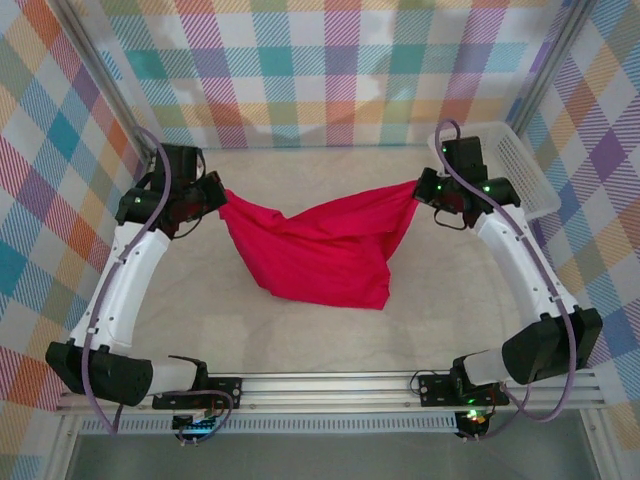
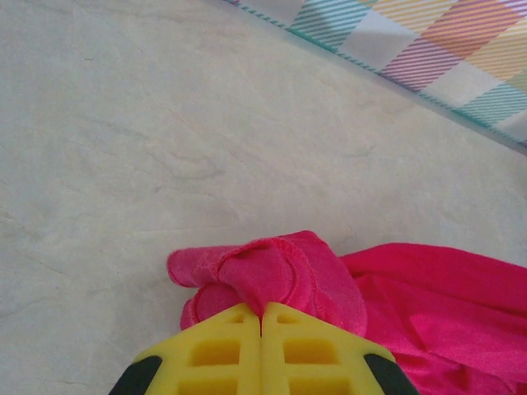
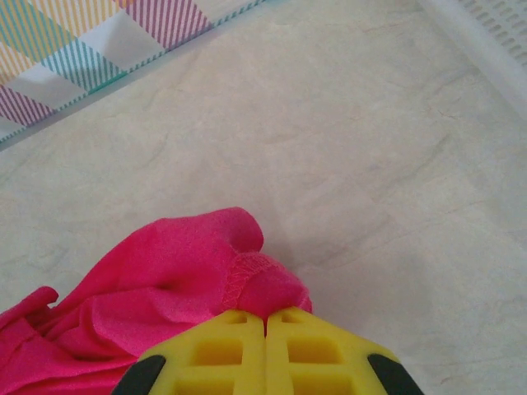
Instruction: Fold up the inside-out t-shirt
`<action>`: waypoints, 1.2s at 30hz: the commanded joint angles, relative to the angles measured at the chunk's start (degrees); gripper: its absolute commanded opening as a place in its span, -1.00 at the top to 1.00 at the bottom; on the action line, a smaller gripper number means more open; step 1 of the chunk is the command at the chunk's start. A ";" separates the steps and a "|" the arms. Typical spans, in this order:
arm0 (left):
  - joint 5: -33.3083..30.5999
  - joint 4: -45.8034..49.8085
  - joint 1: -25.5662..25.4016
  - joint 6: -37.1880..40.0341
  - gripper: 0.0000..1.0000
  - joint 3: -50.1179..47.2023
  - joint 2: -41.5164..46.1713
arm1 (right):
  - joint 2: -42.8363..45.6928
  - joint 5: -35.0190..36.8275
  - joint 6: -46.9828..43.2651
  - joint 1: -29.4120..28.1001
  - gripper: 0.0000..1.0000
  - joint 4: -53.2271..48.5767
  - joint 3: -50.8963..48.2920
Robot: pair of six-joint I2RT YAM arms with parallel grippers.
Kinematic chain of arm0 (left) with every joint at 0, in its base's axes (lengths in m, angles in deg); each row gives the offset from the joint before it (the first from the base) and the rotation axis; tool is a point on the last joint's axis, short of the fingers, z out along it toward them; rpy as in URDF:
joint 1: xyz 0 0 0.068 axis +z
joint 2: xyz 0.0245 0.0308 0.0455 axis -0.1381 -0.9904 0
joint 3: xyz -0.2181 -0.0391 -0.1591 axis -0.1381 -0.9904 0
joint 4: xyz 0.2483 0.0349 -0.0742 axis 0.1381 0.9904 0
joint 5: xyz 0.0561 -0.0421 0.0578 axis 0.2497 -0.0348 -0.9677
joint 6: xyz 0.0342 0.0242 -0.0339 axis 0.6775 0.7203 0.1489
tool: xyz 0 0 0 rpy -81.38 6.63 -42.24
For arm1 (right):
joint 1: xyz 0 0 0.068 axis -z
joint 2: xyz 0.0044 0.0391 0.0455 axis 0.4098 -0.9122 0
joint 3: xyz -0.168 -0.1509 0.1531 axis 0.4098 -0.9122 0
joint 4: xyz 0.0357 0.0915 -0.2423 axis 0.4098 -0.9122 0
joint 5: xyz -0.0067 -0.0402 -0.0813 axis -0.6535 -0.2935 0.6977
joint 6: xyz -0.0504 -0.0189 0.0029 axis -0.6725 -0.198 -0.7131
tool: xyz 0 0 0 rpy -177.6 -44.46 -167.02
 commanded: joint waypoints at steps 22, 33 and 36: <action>-3.98 -0.84 5.64 2.37 1.00 20.43 9.15 | 9.67 9.54 -5.34 0.84 1.00 -15.87 24.84; 2.59 9.02 5.63 4.10 0.22 42.45 -33.30 | -13.91 16.56 -7.49 0.87 0.06 -14.61 25.35; 2.69 9.99 5.64 2.71 -0.32 43.45 -35.71 | -15.07 13.70 -6.92 0.78 -0.21 -16.05 24.97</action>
